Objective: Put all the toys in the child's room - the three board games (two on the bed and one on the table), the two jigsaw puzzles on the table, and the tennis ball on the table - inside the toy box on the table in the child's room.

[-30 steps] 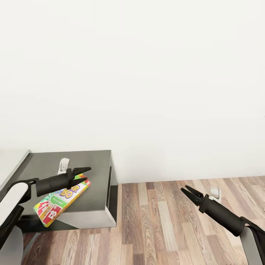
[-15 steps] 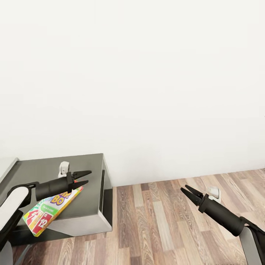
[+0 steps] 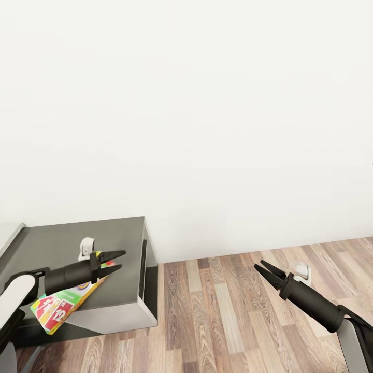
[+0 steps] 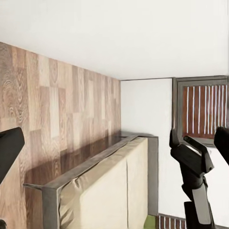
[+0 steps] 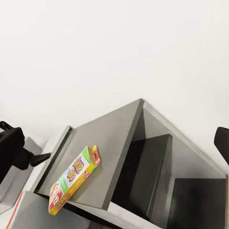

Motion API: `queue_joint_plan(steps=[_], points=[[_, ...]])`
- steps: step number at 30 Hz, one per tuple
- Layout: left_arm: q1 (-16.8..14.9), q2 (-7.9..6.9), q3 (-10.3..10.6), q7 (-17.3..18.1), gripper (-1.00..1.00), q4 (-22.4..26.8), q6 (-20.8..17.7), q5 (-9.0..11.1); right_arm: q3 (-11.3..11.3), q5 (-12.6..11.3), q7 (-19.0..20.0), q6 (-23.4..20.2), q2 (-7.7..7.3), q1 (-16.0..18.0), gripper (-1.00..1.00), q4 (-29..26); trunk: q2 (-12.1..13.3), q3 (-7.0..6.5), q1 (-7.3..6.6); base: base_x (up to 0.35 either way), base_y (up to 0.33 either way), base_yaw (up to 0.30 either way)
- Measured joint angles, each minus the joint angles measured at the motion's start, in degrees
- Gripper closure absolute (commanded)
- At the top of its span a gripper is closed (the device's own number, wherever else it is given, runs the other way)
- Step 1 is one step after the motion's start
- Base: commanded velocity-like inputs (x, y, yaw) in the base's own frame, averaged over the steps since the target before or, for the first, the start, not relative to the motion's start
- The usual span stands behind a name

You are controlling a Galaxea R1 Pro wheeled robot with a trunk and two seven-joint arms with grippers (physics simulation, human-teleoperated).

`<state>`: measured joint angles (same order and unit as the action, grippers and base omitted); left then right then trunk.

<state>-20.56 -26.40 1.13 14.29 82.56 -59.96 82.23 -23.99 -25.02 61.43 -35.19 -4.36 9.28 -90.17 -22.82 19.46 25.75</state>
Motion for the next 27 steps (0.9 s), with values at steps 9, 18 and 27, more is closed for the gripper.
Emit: queue_joint_plan(steps=[9,18,27], points=[[0.5,-1.84,-0.2,5.2,-1.0,0.1,0.0,-0.1,0.1,0.0,1.1,0.0,0.04,0.0,-1.0,0.0,0.0,0.0,0.0,0.0,0.0,0.0],[0.6,-2.01,-0.2,6.0,-1.0,0.1,0.0,-0.2,0.2,0.0,1.2,0.1,0.05,0.0,-1.0,0.0,0.0,0.0,0.0,0.0,0.0,0.0],[0.6,-2.03,-0.2,6.1,-1.0,0.1,0.0,-0.1,0.3,0.0,1.3,0.2,0.05,0.0,-1.0,0.0,0.0,-0.16,0.0,0.0,0.0,0.0]])
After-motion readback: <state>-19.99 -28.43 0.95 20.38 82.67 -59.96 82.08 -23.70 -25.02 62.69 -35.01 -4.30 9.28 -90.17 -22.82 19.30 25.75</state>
